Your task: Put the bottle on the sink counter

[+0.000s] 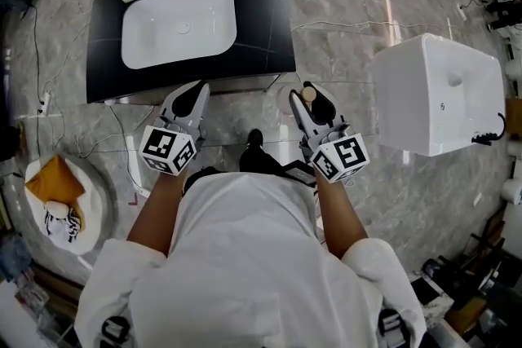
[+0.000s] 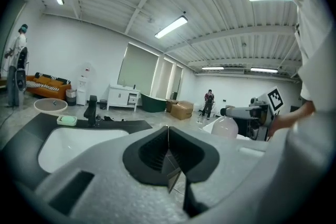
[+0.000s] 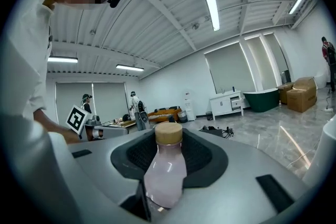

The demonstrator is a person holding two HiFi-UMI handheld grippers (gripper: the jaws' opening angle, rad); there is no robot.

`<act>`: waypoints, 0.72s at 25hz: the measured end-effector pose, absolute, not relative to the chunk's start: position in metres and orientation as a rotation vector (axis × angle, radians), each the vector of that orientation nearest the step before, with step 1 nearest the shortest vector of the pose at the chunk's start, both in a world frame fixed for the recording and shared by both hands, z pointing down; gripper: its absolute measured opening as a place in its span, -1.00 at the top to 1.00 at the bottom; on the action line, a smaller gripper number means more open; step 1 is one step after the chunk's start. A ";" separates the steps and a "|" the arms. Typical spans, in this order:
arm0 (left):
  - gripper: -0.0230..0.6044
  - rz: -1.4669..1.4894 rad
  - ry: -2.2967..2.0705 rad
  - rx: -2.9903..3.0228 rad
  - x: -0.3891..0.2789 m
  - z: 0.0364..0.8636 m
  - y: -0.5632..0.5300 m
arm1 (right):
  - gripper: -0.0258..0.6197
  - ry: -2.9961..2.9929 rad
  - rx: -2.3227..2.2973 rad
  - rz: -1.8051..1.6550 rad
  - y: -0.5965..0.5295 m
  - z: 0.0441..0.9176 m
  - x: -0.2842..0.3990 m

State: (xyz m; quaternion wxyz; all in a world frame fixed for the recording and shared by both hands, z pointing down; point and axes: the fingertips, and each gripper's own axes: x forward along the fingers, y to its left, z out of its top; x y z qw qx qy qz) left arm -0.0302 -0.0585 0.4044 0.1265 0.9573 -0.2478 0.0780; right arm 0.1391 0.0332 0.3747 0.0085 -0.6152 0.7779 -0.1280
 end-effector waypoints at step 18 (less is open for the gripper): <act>0.88 0.306 -0.748 2.782 0.013 0.423 -0.111 | 0.47 2.503 -1.806 -0.454 -0.029 0.407 0.181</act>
